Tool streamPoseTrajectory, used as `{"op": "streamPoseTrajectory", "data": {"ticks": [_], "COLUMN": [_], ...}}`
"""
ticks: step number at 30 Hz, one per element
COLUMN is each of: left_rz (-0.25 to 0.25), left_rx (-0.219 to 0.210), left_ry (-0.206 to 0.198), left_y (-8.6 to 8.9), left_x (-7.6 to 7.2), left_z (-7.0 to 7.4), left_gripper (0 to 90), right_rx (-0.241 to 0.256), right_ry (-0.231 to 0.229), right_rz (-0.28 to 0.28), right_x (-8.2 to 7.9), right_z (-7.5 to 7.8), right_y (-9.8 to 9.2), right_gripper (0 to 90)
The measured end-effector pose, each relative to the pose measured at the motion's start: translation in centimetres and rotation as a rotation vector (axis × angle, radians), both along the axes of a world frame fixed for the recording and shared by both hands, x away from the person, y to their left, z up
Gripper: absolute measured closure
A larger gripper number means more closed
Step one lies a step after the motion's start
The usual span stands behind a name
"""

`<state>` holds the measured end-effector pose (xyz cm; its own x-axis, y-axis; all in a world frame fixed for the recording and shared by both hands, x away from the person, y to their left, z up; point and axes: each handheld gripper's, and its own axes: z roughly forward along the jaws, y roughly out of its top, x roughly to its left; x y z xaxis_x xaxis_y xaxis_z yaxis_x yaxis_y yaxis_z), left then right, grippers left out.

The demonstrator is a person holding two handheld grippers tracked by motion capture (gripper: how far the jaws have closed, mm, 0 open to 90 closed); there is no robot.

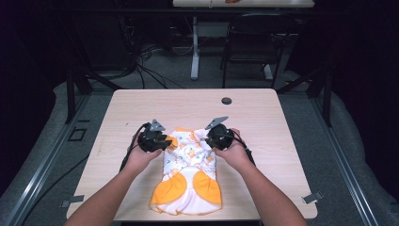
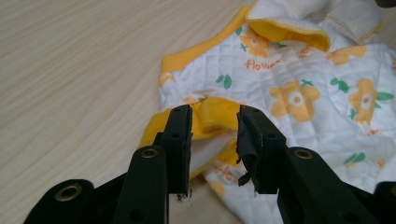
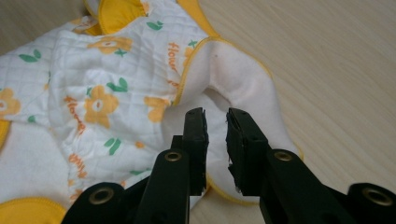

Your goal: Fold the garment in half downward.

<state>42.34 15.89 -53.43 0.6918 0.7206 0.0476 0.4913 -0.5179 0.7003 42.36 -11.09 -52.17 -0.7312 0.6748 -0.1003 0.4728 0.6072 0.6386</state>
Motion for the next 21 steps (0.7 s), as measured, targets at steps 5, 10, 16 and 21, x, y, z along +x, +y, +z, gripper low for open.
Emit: {"op": "streamPoseTrajectory", "data": {"ticks": [5,10,16,21], "left_rz": [-0.011,-0.026,-0.028,-0.061], "left_rx": [0.021,0.058,0.048,0.063], "left_ry": [0.003,0.025,0.041,0.057], "left_y": [-1.3,-2.0,-1.8,-1.4], "left_x": [1.0,1.0,0.7,-0.3], "left_z": [-0.5,-1.6,-2.3,-2.9], "left_gripper": [65.5,66.8,68.7,69.5], "right_rx": [0.0,-0.058,-0.081,-0.067], "right_ry": [0.028,0.054,0.085,0.094], "right_rz": [-0.004,0.031,0.066,0.08], "right_x": [1.0,0.8,0.4,-0.4], "right_z": [-0.7,-2.0,-2.9,-2.9], "right_y": [0.6,1.1,1.3,1.1], "right_gripper": [79.7,82.0,85.2,85.8]}}
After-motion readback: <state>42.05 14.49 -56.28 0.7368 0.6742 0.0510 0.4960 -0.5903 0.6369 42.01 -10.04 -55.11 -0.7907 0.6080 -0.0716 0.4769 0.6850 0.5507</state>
